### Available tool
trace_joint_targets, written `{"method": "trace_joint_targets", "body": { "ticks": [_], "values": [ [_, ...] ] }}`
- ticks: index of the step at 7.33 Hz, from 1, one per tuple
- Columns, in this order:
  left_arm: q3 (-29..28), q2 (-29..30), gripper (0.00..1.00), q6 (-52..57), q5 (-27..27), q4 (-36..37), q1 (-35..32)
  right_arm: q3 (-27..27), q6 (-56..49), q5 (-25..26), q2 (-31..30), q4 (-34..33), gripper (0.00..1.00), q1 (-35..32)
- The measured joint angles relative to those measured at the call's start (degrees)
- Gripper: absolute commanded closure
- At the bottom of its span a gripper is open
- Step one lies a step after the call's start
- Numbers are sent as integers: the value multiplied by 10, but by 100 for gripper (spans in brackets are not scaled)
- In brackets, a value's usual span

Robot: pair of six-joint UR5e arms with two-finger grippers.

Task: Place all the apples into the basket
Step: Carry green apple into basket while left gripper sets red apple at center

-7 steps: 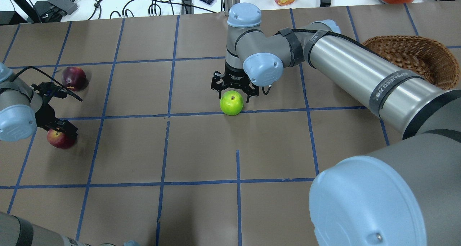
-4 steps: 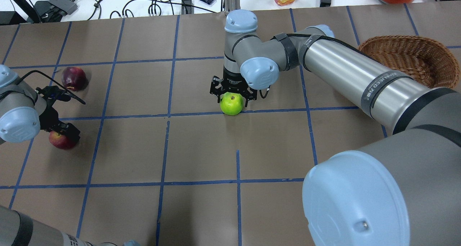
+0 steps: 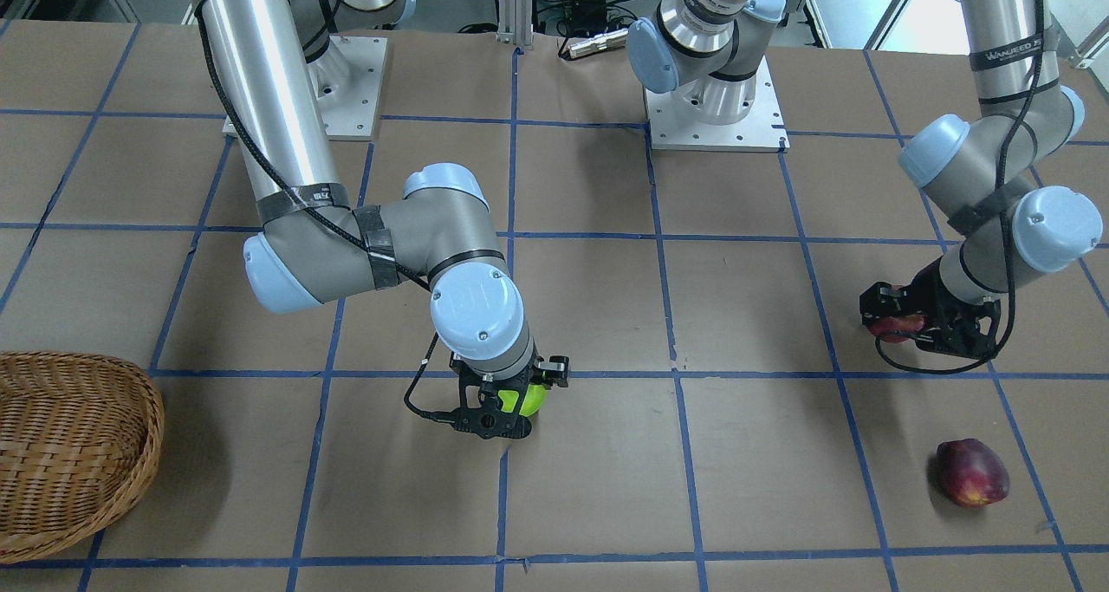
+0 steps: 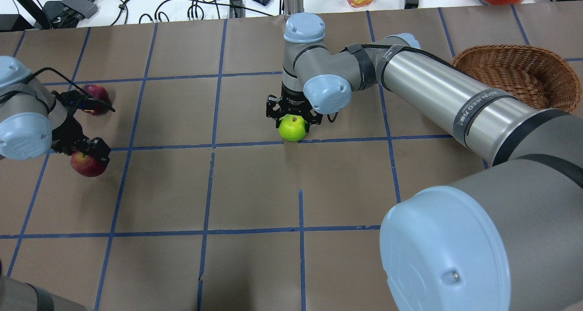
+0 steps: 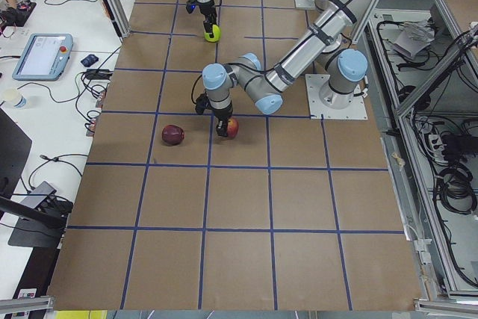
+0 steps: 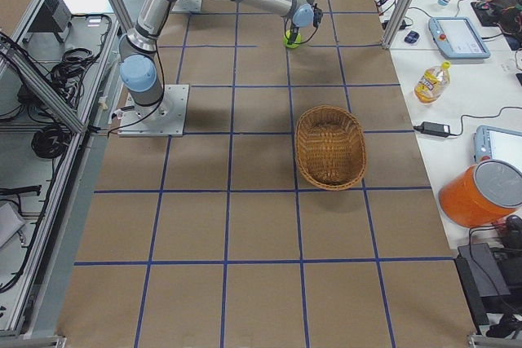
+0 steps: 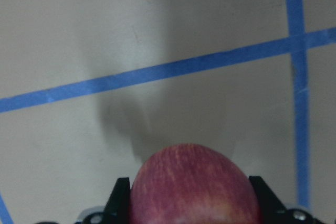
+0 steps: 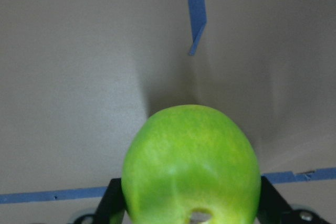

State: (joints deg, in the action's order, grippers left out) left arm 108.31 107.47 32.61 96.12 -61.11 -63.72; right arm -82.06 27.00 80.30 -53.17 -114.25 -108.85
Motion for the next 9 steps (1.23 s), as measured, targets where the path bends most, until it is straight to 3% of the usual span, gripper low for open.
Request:
{"method": "trace_joint_targets", "body": {
  "ticks": [3,5,7,8,9],
  "values": [
    [-41,-8,66,-270,-36,-56,-152,2,-14,26,-71,55,100,57],
    [-65,19,66,-452,-53,-17,-266,1,-102,49,-125,124,100,179],
    [-99,70,64,-578,-105,42,-362,2,-222,98,-141,137,100,310],
    [-111,94,59,-610,-121,61,-396,3,-280,119,-136,123,100,360],
    [-117,112,48,-632,-128,71,-419,4,-333,138,-123,92,100,400]
  ]
}}
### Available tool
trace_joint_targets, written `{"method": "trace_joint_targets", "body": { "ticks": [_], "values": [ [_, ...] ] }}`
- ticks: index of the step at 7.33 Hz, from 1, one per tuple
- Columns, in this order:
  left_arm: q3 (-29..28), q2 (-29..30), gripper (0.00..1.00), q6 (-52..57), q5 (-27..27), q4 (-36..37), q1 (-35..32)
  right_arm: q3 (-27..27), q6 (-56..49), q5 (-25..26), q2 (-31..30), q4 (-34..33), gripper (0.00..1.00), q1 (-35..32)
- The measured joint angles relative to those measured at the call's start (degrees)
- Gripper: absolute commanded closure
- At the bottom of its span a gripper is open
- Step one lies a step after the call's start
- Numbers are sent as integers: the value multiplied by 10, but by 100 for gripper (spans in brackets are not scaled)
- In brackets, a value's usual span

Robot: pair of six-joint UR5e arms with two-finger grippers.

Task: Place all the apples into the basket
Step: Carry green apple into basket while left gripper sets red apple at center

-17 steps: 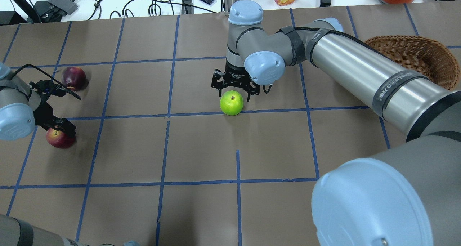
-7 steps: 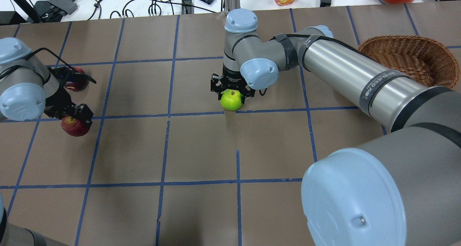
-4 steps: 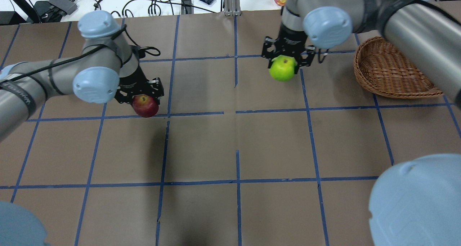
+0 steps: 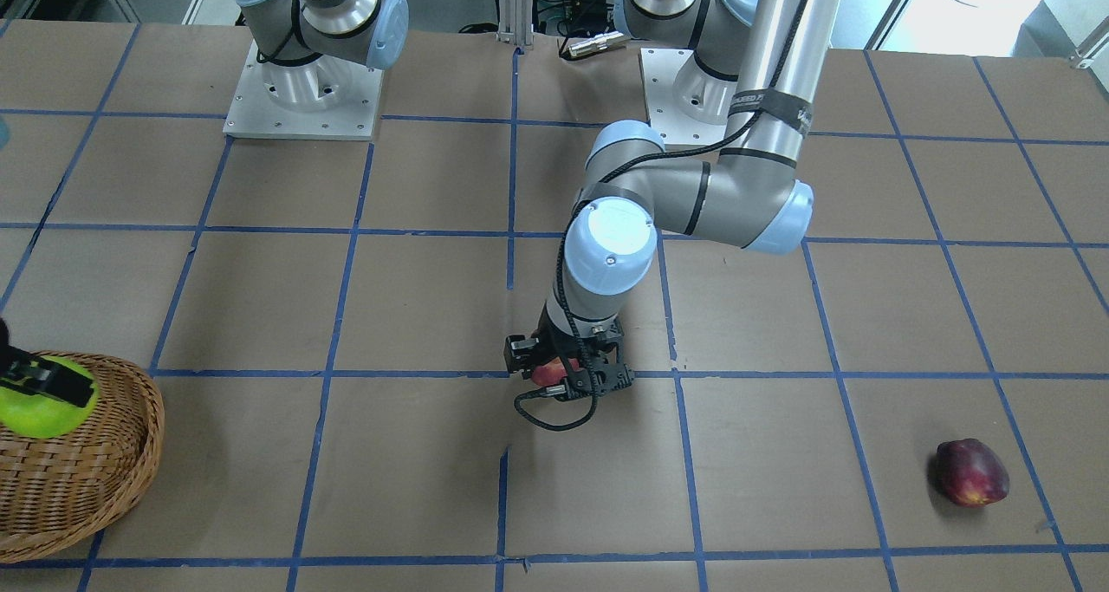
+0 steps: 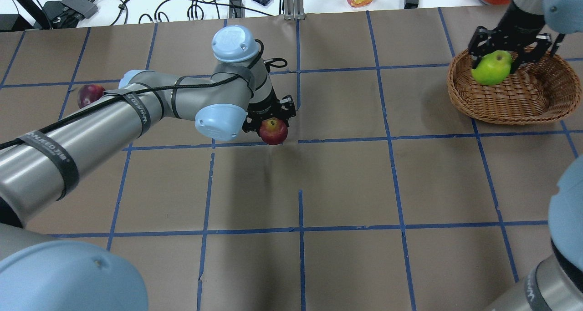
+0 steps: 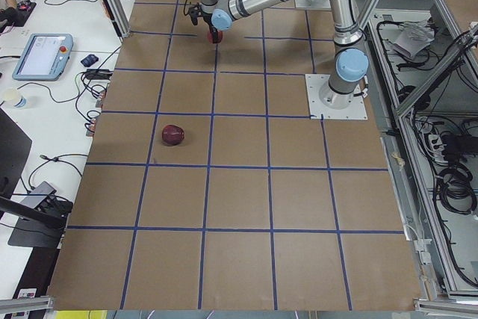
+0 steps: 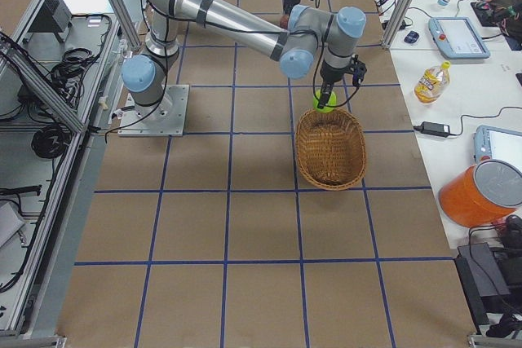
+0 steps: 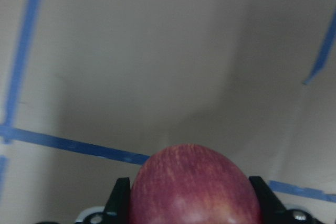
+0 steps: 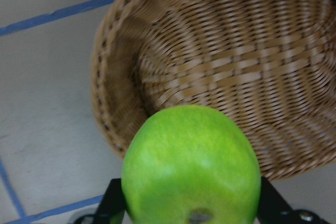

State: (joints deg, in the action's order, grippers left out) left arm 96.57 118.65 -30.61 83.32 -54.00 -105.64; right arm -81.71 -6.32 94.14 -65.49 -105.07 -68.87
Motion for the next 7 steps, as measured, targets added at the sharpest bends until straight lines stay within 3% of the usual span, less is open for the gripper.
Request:
{"method": "trace_joint_targets", "body": {
  "ticks": [2,4,5,6,7],
  "values": [
    [1,14,0,-21,-4,6,-19,3,-91,21,52,-92,100,48],
    [-5,17,0,-39,-5,7,-21,5,-147,28,92,-140,100,77],
    [-13,10,0,-42,-5,6,-19,4,-155,36,103,-145,40,84],
    [-24,-1,0,-40,-4,2,-11,4,-158,44,110,-147,0,90],
    [-33,-15,0,-25,-2,-9,5,5,-157,47,113,-147,0,96]
  ]
}}
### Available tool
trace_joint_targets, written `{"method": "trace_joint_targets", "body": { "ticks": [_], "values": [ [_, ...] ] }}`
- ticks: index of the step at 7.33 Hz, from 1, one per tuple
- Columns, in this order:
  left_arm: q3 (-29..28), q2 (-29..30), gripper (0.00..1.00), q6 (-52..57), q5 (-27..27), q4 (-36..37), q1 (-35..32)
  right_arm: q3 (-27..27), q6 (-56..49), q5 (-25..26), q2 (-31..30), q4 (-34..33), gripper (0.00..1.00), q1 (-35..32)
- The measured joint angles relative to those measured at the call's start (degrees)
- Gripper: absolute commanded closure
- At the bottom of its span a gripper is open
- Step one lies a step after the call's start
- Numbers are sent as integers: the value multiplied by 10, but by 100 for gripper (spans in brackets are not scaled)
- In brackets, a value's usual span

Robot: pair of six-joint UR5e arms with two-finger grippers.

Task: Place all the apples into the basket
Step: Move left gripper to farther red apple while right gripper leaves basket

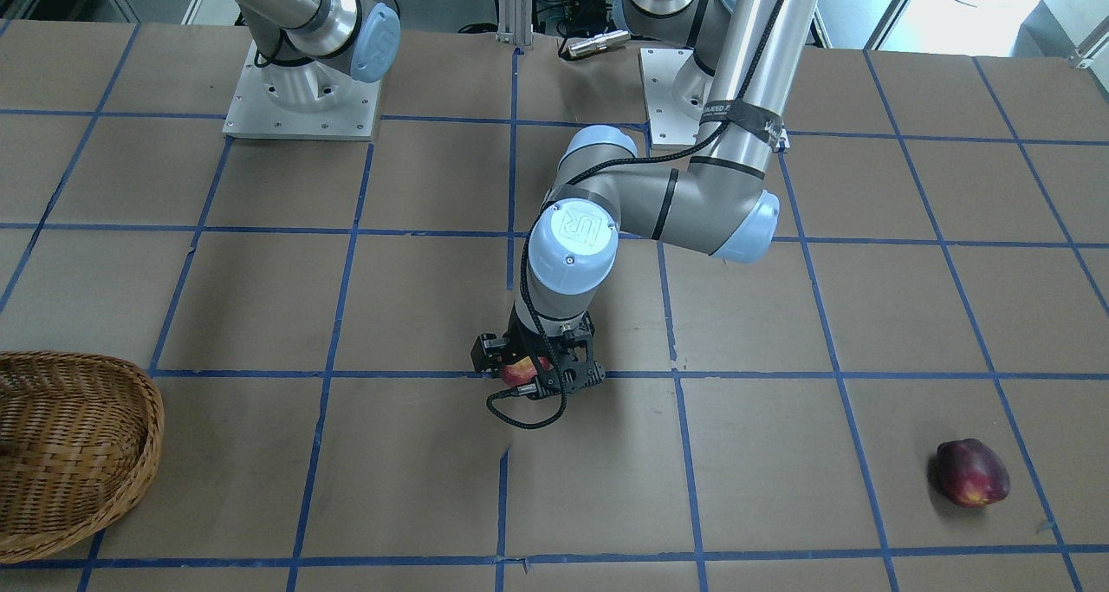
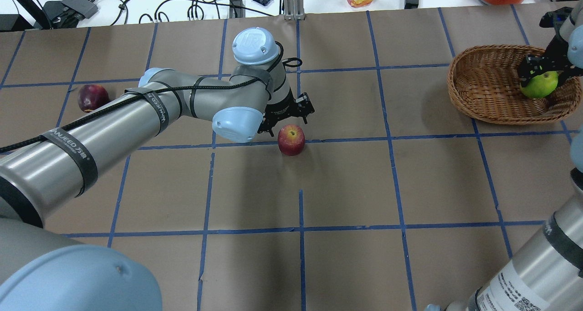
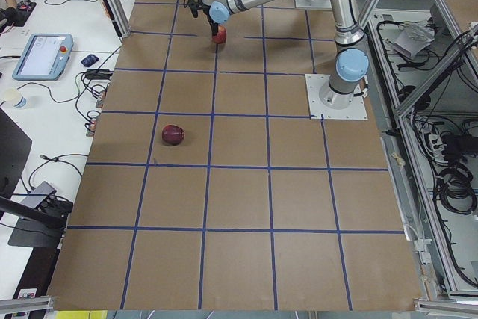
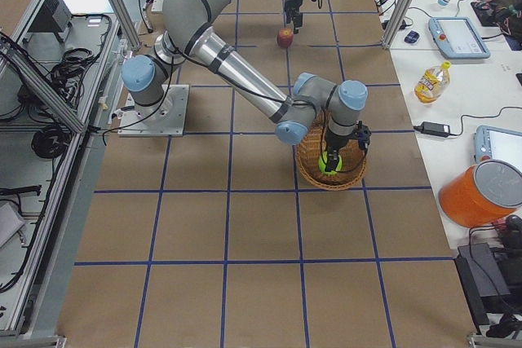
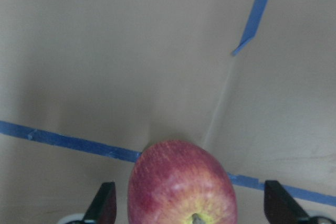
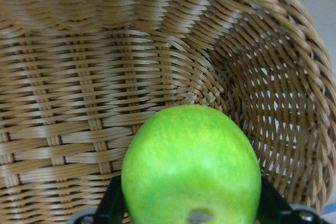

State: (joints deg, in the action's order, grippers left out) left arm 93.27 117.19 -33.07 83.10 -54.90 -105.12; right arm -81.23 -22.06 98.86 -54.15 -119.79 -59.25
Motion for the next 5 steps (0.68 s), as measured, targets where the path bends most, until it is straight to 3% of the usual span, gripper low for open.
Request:
{"method": "trace_joint_targets", "body": {
  "ticks": [3,5],
  "values": [
    [-4,-50,0,204,6,-87,116,1,8,-9,-24,30,0,0],
    [3,-75,0,388,70,-122,212,1,53,-43,-88,101,0,-57]
  ]
}}
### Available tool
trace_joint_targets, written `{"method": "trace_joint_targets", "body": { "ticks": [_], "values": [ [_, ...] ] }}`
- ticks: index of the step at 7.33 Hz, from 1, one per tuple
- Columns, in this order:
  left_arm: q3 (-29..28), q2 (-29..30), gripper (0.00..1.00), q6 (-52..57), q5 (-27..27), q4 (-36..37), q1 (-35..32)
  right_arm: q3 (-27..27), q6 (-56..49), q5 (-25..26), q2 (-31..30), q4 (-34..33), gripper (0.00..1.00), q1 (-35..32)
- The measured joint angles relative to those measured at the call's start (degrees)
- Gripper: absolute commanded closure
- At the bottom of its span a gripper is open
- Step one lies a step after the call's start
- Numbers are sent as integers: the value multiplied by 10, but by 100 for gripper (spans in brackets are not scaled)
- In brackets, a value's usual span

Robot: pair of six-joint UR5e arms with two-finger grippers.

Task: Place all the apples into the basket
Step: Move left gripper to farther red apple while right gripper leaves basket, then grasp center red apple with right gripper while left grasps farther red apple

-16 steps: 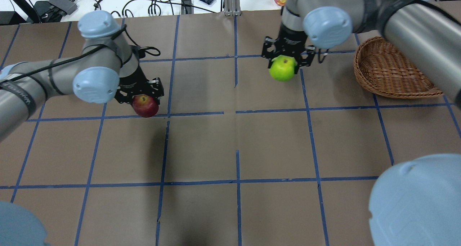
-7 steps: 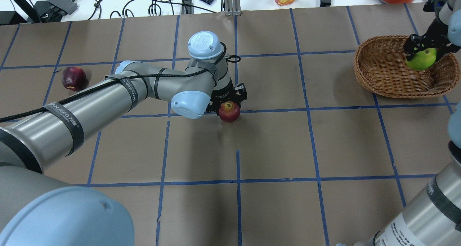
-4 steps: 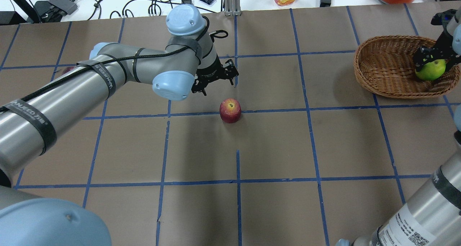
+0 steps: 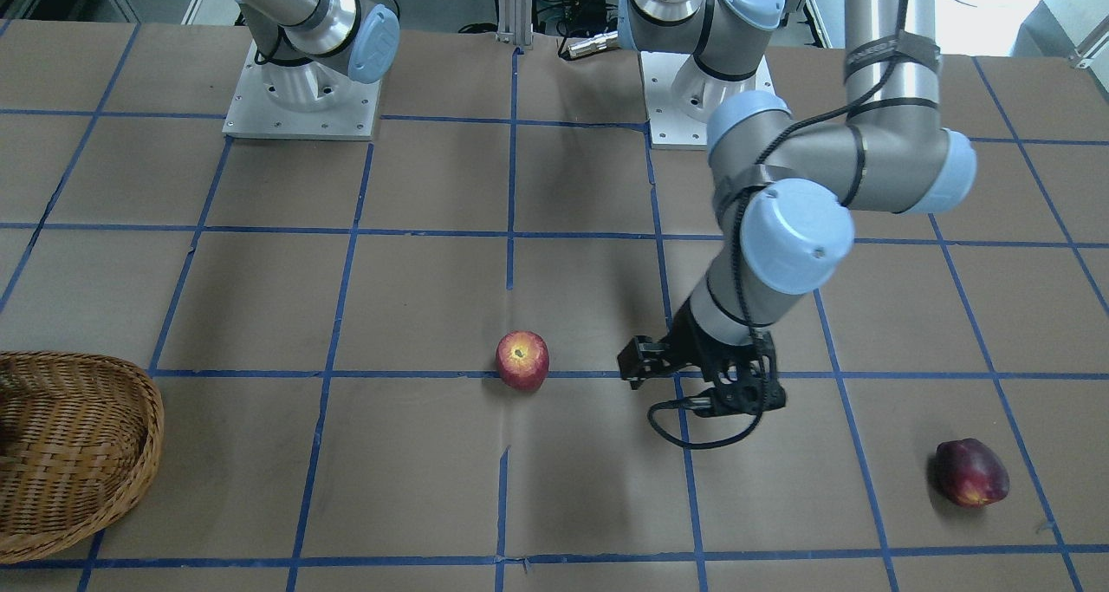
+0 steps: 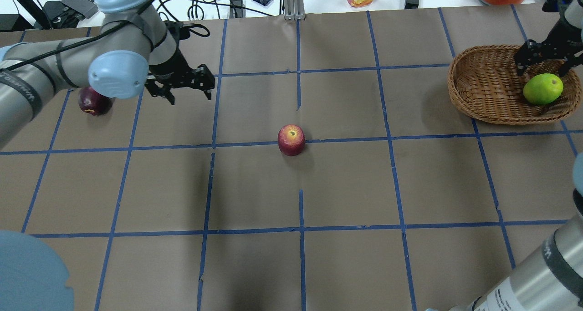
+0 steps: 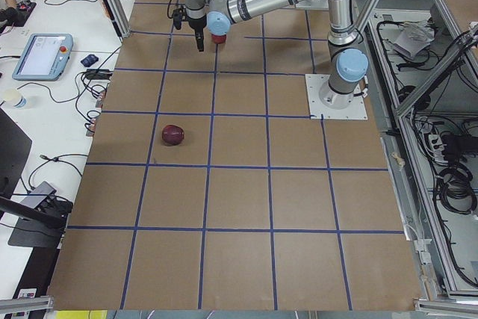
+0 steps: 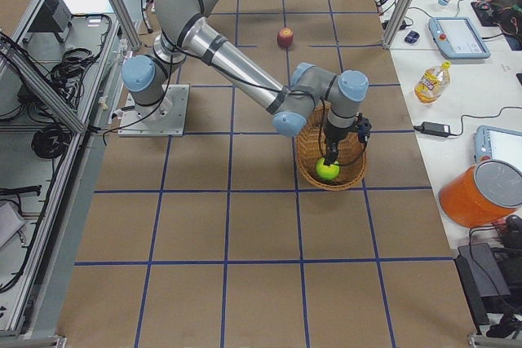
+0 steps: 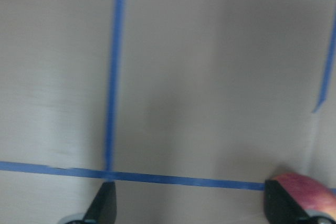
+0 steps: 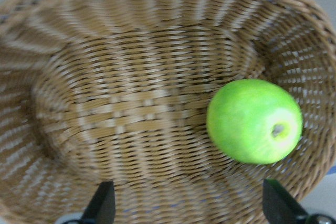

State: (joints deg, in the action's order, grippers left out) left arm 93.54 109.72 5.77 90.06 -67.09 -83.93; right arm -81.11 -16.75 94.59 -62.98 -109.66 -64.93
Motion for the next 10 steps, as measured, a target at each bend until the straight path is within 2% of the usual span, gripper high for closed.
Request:
{"method": "trace_joint_targets", "body": {
  "ticks": [2,4,6,8,9,10],
  "values": [
    [-8,-1,0,161,44,3,86,-1,78,-32,-41,52,0,-105],
    [-25,29,0,274,51,63,145,-3,230,-115,-36,63,0,-203],
    [-65,87,0,315,50,122,179,-6,354,-162,-15,59,0,-284],
    [-110,154,0,335,50,137,202,-7,439,-169,29,47,0,-348],
    [-117,174,0,340,49,137,206,-7,471,-169,50,32,0,-375],
    [-120,185,4,344,46,136,210,-7,495,-170,62,13,0,-395]
  ]
}}
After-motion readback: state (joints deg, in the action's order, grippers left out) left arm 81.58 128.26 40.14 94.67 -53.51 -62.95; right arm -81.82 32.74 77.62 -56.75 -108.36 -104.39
